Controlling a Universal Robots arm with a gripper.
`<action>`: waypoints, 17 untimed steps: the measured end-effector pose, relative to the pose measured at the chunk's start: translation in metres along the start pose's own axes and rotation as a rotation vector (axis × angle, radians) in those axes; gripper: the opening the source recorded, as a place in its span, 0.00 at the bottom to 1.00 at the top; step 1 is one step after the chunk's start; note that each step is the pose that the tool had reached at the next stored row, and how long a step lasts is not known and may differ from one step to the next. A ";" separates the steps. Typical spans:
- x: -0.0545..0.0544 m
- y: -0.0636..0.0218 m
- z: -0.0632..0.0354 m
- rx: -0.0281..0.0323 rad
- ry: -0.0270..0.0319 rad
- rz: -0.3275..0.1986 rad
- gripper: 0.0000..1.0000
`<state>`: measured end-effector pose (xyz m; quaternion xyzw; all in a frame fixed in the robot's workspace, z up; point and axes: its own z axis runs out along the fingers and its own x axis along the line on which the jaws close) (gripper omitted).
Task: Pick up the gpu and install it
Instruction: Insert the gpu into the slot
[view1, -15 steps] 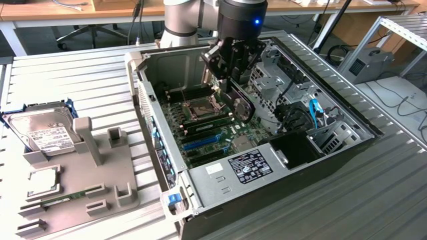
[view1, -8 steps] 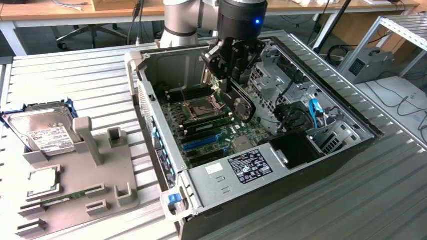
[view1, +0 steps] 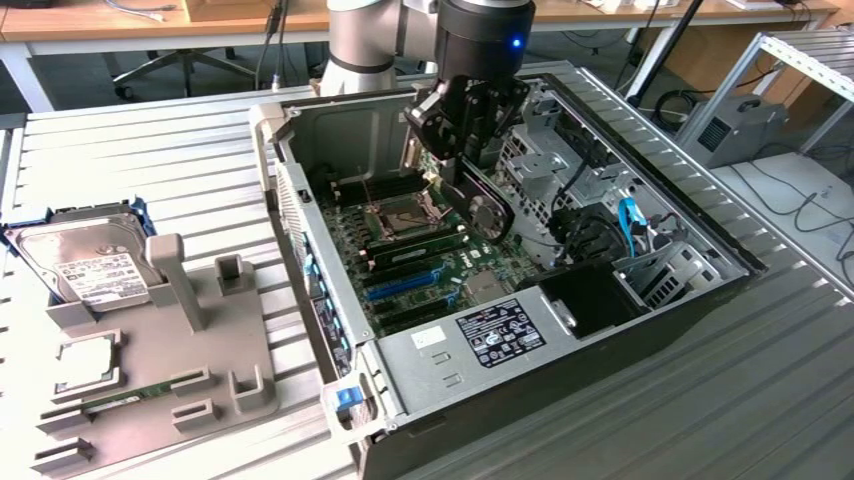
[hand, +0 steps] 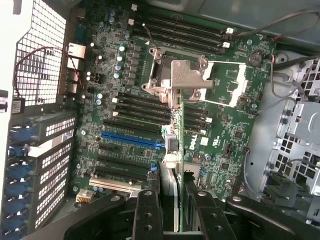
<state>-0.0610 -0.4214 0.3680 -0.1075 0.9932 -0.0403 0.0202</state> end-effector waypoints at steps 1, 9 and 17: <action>0.000 0.0000 0.0000 -0.0001 -0.0003 -0.003 0.29; 0.000 0.0000 0.0000 -0.0009 -0.0024 -0.028 0.29; 0.000 0.0000 0.0000 -0.0015 -0.0041 -0.048 0.29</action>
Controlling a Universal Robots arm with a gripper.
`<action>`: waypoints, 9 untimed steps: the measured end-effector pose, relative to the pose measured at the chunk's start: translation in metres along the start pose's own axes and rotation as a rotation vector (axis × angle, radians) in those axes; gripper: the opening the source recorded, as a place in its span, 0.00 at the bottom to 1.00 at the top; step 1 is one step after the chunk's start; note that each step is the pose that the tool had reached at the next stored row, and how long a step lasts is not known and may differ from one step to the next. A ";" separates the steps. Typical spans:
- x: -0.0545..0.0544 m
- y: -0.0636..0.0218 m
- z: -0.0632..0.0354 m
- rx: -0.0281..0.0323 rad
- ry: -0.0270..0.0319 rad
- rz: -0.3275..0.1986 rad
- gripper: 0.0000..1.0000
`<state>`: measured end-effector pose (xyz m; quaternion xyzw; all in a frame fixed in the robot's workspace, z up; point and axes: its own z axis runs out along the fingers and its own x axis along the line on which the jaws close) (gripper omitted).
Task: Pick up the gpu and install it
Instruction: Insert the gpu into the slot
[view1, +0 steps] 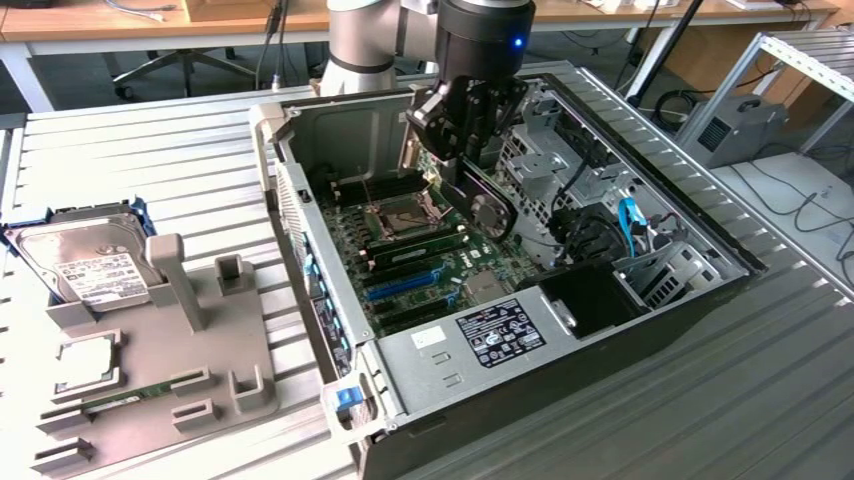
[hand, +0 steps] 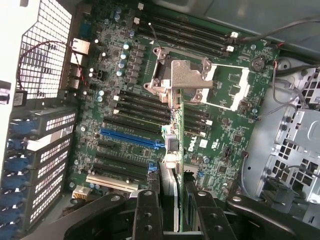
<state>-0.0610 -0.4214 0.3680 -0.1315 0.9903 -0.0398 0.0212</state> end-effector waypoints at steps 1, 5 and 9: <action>0.000 0.0000 0.0000 -0.0001 -0.0002 -0.002 0.29; 0.000 0.0000 0.0000 -0.0004 -0.0011 -0.013 0.29; 0.000 0.0000 0.0000 -0.0006 -0.0018 -0.020 0.29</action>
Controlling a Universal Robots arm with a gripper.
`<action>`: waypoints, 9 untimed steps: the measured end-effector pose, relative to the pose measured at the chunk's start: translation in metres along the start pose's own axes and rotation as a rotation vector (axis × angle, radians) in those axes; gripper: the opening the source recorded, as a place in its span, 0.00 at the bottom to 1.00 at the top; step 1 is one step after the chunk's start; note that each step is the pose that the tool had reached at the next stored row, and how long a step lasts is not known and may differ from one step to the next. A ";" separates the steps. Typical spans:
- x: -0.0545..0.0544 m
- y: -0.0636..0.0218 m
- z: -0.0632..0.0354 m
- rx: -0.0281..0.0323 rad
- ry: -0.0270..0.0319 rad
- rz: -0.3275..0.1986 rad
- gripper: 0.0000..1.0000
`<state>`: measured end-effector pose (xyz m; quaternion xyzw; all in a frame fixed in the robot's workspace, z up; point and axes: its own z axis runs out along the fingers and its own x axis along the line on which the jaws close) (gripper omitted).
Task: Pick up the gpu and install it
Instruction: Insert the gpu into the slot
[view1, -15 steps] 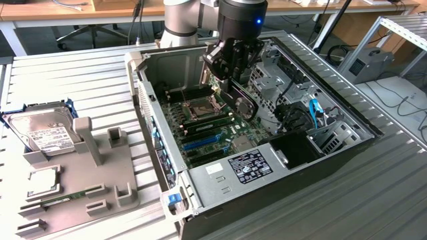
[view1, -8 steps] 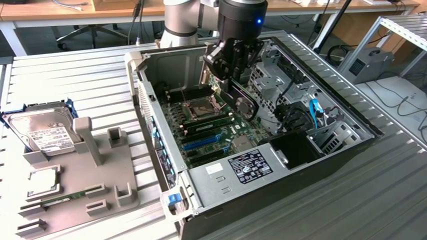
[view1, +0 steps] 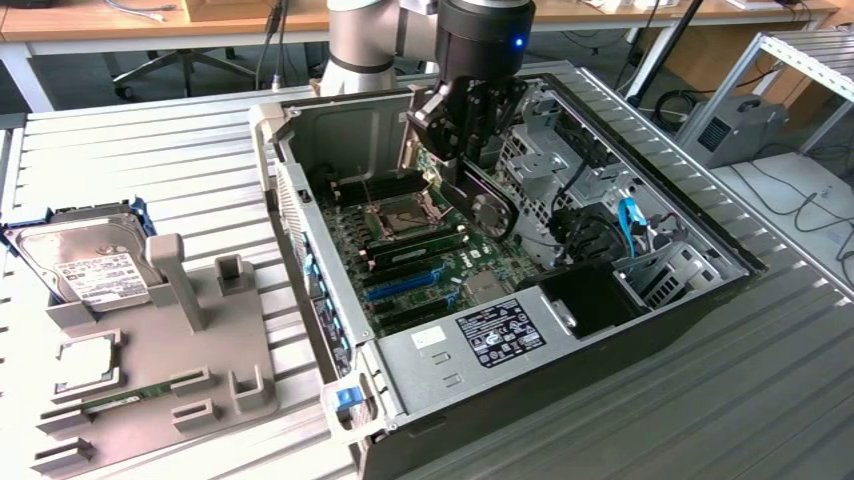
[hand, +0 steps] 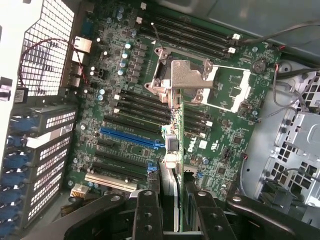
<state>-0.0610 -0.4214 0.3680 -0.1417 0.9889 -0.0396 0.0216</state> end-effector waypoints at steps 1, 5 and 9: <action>0.000 0.0000 0.0000 -0.0001 -0.0002 -0.002 0.29; 0.000 0.0000 0.0000 -0.0003 -0.0008 -0.010 0.29; 0.000 0.0000 0.0000 -0.0006 -0.0016 -0.019 0.29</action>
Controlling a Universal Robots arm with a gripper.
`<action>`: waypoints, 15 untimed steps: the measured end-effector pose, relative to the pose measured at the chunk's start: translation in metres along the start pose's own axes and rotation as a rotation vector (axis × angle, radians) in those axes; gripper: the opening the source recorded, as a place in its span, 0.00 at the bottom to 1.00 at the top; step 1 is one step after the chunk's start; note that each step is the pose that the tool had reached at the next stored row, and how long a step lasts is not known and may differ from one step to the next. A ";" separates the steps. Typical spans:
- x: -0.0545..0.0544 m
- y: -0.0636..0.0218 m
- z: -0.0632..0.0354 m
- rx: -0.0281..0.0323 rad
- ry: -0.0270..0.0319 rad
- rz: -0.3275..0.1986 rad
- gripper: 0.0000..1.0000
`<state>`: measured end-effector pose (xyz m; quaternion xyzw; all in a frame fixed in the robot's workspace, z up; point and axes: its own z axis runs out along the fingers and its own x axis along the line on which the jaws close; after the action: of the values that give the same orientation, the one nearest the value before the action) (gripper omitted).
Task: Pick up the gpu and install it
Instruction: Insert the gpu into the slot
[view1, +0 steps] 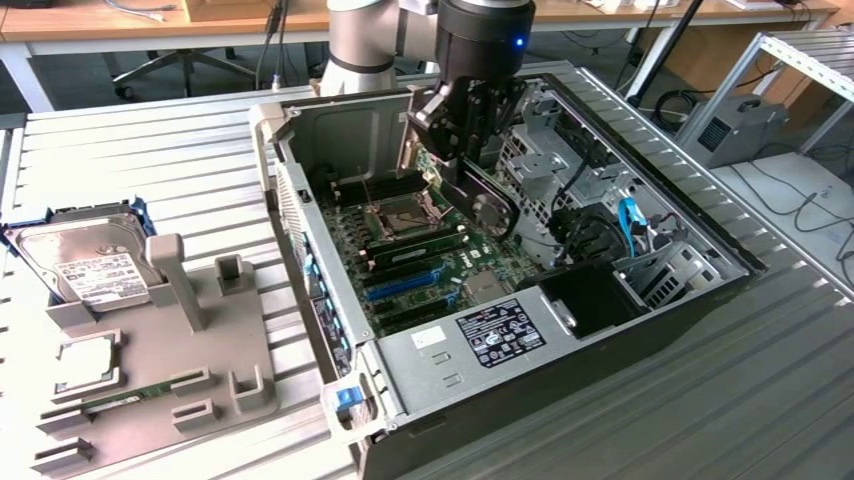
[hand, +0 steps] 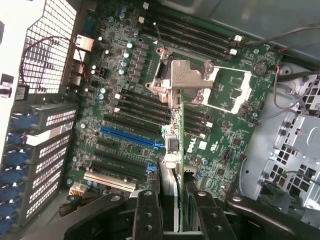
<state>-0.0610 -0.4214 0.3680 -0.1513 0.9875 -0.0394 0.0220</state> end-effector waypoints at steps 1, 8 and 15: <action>0.000 0.0000 0.0000 -0.0001 -0.0003 -0.003 0.29; 0.000 0.0000 0.0000 -0.0006 -0.0015 -0.018 0.29; 0.000 0.0000 0.0000 -0.0016 -0.0042 -0.050 0.29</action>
<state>-0.0610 -0.4214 0.3680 -0.1762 0.9833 -0.0388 0.0230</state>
